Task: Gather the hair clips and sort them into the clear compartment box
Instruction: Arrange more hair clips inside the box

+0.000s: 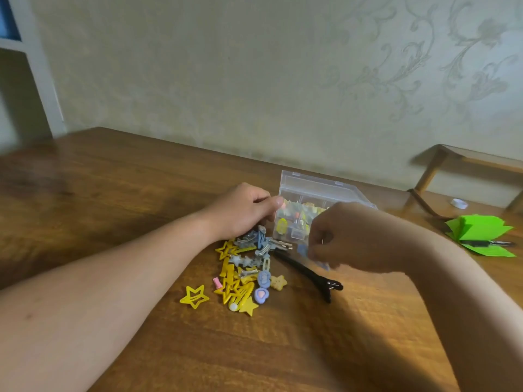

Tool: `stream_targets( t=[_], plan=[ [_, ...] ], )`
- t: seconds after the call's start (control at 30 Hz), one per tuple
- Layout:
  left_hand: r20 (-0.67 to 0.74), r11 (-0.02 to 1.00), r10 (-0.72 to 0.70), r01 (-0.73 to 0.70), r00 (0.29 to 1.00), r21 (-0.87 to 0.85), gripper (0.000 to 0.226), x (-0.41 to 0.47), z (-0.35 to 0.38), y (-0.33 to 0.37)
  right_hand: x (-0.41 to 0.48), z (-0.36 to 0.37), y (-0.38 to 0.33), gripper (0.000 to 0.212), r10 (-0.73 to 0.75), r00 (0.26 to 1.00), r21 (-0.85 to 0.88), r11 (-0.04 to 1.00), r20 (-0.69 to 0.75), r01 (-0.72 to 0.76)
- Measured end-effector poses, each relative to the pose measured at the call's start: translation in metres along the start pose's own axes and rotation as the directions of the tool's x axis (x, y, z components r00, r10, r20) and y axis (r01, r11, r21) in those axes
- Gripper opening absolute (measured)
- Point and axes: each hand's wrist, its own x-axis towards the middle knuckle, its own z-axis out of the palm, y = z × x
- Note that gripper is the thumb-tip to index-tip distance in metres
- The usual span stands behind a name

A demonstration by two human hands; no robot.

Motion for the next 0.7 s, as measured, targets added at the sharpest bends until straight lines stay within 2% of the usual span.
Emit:
stream_targets(
  t=[0.07,0.13,0.2,0.23,0.33,0.7],
  plan=[
    [0.009,1.000,-0.003,0.003,1.000,-0.023,0.048,0.001,0.001,0.000,-0.007,-0.013,0.014,0.013,0.047,0.986,0.242,0.970,-0.159,-0.007],
    [0.003,0.999,0.012,-0.011,1.000,-0.034,0.051,0.002,0.001,-0.002,-0.011,-0.021,0.037,0.014,0.199,0.903,0.440,0.898,-0.381,-0.012],
    [-0.004,0.999,0.030,-0.030,1.000,-0.034,0.052,0.002,0.001,-0.004,-0.010,-0.019,0.058,0.017,0.355,0.815,0.520,0.851,-0.458,-0.079],
    [-0.005,0.999,0.026,-0.027,1.000,-0.035,0.051,0.002,0.001,-0.004,-0.008,-0.015,0.065,0.018,0.399,0.805,0.514,0.846,-0.438,-0.139],
    [-0.001,0.999,0.011,-0.011,1.000,-0.035,0.047,-0.001,0.001,0.000,0.004,0.002,0.067,0.015,0.425,0.852,0.421,0.863,-0.306,-0.279],
    [-0.001,1.000,0.019,-0.019,1.000,0.003,0.046,-0.002,0.001,-0.001,0.040,0.031,0.057,0.021,0.402,0.873,0.204,0.912,-0.276,-0.356]
  ],
)
